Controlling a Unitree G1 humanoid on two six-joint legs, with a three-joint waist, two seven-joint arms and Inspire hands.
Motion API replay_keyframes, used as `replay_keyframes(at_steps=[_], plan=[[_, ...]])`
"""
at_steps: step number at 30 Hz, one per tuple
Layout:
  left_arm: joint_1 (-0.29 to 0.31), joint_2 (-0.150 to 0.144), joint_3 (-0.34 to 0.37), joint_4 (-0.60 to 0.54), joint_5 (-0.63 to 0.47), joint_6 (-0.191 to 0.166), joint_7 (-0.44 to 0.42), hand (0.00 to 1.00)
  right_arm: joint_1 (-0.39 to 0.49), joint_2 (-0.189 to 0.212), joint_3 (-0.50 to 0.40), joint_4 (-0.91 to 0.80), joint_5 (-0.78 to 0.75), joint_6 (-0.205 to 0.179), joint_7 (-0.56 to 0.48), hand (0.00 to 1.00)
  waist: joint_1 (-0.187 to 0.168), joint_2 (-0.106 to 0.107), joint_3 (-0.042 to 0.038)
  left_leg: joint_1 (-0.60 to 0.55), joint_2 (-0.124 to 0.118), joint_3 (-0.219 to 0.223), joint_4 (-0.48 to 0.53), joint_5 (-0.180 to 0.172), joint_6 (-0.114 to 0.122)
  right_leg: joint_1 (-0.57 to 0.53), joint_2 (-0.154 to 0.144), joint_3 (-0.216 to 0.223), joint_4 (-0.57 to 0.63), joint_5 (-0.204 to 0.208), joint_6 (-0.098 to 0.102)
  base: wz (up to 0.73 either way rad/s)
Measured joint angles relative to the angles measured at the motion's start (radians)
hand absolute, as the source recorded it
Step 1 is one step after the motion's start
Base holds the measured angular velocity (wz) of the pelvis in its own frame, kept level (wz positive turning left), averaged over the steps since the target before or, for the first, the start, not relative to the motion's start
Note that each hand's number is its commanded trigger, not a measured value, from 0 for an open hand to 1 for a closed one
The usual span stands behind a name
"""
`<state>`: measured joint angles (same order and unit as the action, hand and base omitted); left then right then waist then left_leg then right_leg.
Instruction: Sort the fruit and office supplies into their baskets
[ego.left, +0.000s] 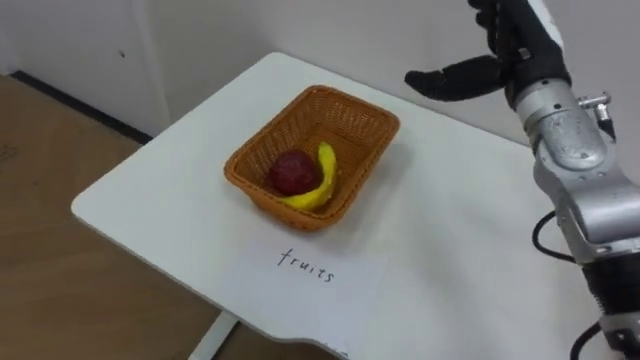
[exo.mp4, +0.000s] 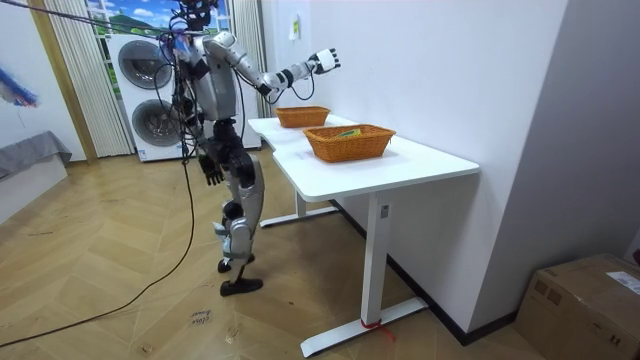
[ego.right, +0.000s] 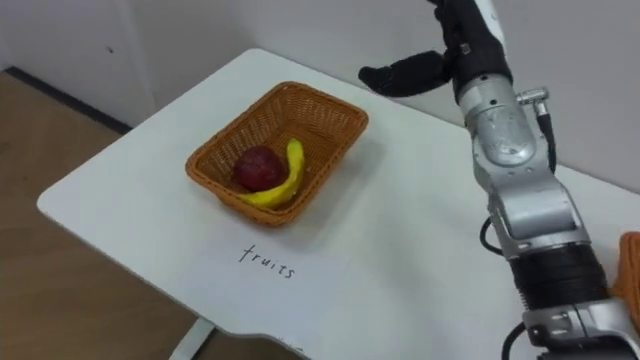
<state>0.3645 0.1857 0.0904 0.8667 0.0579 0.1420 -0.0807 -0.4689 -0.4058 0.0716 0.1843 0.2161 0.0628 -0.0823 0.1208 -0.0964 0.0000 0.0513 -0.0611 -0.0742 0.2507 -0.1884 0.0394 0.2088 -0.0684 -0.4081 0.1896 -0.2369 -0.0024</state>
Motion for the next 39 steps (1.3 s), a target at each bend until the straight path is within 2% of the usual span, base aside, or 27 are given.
replay_keyframes(at_steps=[3,6,8,9,11,13,17,20,24,27,30,35,39], plan=[[0.000,0.004,-0.015,0.000,-0.002,0.000,-0.012,0.00,0.015,-0.014,-0.039,-0.006,0.084,-0.019,-0.015,0.00,-0.021,0.008,0.0019,0.012,0.005,0.019,-0.012,-0.002,0.001,0.000,0.002,0.023,0.000,0.003,0.001,-0.22],[0.003,0.004,-0.015,0.011,-0.006,-0.012,-0.015,0.00,0.060,-0.022,-0.107,-0.013,0.148,-0.028,-0.042,0.00,-0.044,0.009,0.0002,0.013,0.006,0.024,-0.009,-0.003,0.004,-0.001,0.003,0.028,0.000,0.006,0.003,-0.07],[0.004,0.002,-0.016,0.011,-0.006,-0.013,-0.021,0.00,0.071,-0.022,-0.142,-0.014,0.154,-0.028,-0.062,0.00,-0.059,0.016,-0.0003,0.013,0.007,0.028,-0.005,-0.004,0.006,-0.002,0.006,0.036,0.001,0.009,0.004,-0.10],[0.007,0.001,-0.016,0.012,-0.006,-0.013,-0.029,0.00,0.071,-0.022,-0.160,-0.016,0.155,-0.028,-0.072,0.00,-0.067,0.024,-0.0038,0.014,0.010,0.039,-0.005,-0.005,0.007,-0.005,0.008,0.045,0.000,0.012,0.003,-0.19],[0.007,0.002,-0.016,0.016,-0.006,-0.019,-0.036,0.00,0.075,-0.022,-0.194,-0.032,0.162,-0.031,-0.093,0.00,-0.083,0.030,-0.0056,0.018,0.012,0.046,-0.009,-0.006,0.008,-0.013,0.009,0.051,0.000,0.014,0.003,-0.16],[0.008,0.004,-0.015,0.032,-0.006,-0.027,-0.035,0.00,0.075,-0.024,-0.229,-0.041,0.174,-0.056,-0.134,0.00,-0.098,0.031,-0.0055,0.029,0.017,0.069,-0.017,-0.005,0.007,-0.016,0.012,0.072,0.002,0.015,0.002,-0.24],[0.008,0.008,-0.015,0.060,-0.005,-0.040,-0.031,0.00,0.081,-0.037,-0.279,-0.075,0.186,-0.069,-0.176,0.00,-0.143,0.027,-0.0031,0.029,0.021,0.088,-0.022,-0.007,0.007,-0.019,0.014,0.091,0.000,0.015,0.001,-0.16],[0.010,0.016,-0.014,0.064,-0.005,-0.047,-0.031,0.00,0.115,-0.056,-0.323,-0.093,0.197,-0.090,-0.196,0.00,-0.159,0.020,-0.0040,0.030,0.029,0.116,-0.025,-0.011,0.006,-0.029,0.020,0.118,-0.006,0.019,-0.001,-0.28],[0.027,0.021,-0.015,0.054,-0.006,-0.051,-0.019,0.00,0.183,-0.056,-0.378,-0.121,0.215,-0.090,-0.233,0.00,-0.186,0.015,-0.0070,0.030,0.038,0.154,-0.022,-0.017,0.005,-0.051,0.027,0.158,-0.003,0.021,-0.002,-0.27],[0.032,0.022,-0.018,0.054,-0.005,-0.057,-0.010,0.00,0.208,-0.056,-0.399,-0.122,0.249,-0.090,-0.252,0.00,-0.215,0.016,-0.0062,0.031,0.042,0.167,-0.023,-0.021,0.005,-0.051,0.029,0.167,-0.001,0.025,-0.002,-0.16],[0.037,0.022,-0.014,0.054,0.004,-0.060,-0.011,0.00,0.221,-0.056,-0.423,-0.122,0.261,-0.091,-0.278,0.00,-0.229,0.018,-0.0058,0.041,0.049,0.184,-0.031,-0.027,0.002,-0.052,0.036,0.190,-0.001,0.026,-0.004,-0.22],[0.040,0.022,-0.006,0.037,0.026,-0.062,-0.010,0.00,0.308,-0.061,-0.530,-0.126,0.297,-0.102,-0.332,0.00,-0.231,0.016,-0.0062,0.045,0.056,0.203,-0.036,-0.034,0.000,-0.068,0.041,0.215,0.001,0.027,-0.005,-0.13],[0.046,0.022,-0.002,0.038,0.025,-0.062,-0.006,0.00,0.390,-0.061,-0.585,-0.123,0.317,-0.103,-0.372,0.00,-0.262,0.014,-0.0051,0.044,0.056,0.213,-0.045,-0.034,0.000,-0.075,0.042,0.223,0.004,0.027,-0.005,-0.10]])
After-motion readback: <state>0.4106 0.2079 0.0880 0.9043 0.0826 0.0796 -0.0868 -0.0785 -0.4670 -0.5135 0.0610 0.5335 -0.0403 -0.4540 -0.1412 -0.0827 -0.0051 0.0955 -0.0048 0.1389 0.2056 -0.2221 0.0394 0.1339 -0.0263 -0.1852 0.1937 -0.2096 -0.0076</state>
